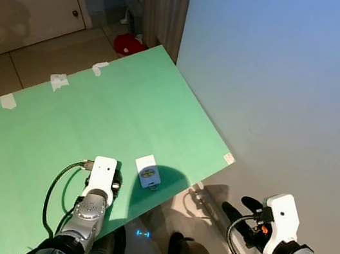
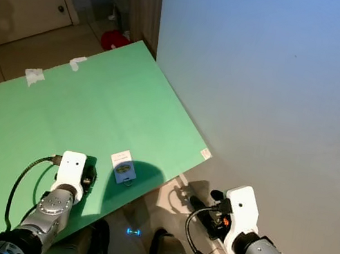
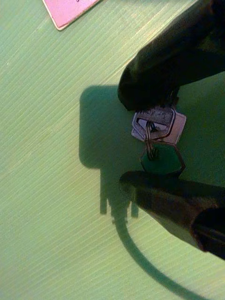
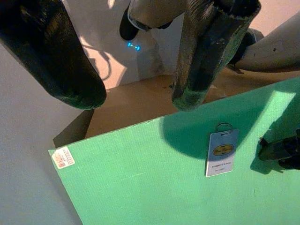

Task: Hang keys on a hook

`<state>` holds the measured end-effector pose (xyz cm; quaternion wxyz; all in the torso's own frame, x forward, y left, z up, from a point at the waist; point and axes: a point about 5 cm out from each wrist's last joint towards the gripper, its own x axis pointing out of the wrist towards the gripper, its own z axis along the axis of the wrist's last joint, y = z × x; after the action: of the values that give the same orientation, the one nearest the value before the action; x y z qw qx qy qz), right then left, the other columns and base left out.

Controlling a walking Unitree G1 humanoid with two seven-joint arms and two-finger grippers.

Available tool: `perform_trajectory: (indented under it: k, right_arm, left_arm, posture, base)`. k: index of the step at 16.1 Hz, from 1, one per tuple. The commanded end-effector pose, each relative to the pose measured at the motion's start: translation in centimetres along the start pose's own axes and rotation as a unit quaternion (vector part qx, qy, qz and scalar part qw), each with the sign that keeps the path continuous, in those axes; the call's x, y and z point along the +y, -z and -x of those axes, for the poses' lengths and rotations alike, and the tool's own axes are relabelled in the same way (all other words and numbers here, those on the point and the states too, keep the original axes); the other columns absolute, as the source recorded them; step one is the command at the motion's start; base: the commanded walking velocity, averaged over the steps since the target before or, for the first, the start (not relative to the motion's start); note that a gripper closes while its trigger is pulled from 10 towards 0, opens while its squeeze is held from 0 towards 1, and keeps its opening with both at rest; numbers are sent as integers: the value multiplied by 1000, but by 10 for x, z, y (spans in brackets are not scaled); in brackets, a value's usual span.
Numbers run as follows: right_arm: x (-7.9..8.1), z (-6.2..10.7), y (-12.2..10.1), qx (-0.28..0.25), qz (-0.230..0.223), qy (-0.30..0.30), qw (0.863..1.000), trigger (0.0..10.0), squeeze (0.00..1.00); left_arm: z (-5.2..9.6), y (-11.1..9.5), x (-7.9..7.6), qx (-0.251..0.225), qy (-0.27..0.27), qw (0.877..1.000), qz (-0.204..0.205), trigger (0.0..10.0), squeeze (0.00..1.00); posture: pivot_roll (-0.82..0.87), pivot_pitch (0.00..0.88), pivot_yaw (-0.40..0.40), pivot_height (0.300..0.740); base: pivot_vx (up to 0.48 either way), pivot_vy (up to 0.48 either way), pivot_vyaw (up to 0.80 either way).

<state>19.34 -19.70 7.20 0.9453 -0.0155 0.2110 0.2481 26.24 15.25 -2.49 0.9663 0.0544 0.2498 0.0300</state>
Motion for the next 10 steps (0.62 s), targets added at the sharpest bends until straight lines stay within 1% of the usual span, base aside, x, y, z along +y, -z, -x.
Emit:
perform_trajectory:
  k: [1,4,7,9,10]
  right_arm:
    - [-1,6,0,2,0,7,1000,10000,0]
    - [-1,5,-1,1,-1,7,1000,10000,0]
    - [0,2,0,0,-5,7,1000,10000,0]
    - [1,0,0,-2,-7,6,1000,10000,0]
    - [2,-3,0,-3,-9,5,1000,10000,0]
  left_arm:
    - [8,23,-10,50,28,998,9,0,0]
    - [6,19,-10,43,32,998,26,0,0]
    - [2,5,-6,12,31,998,55,0,0]
    - [1,-7,-4,-21,35,998,51,0,0]
    - [2,-14,-3,-44,40,997,41,0,0]
  posture:
    - [-347,308,-44,740]
    - [-345,308,-42,740]
    - [-336,309,-36,740]
    - [-323,308,-30,740]
    - [-310,306,-24,740]
  base:
    - [0,0,0]
    - [0,0,0]
    - [0,0,0]
    - [0,0,0]
    - [0,0,0]
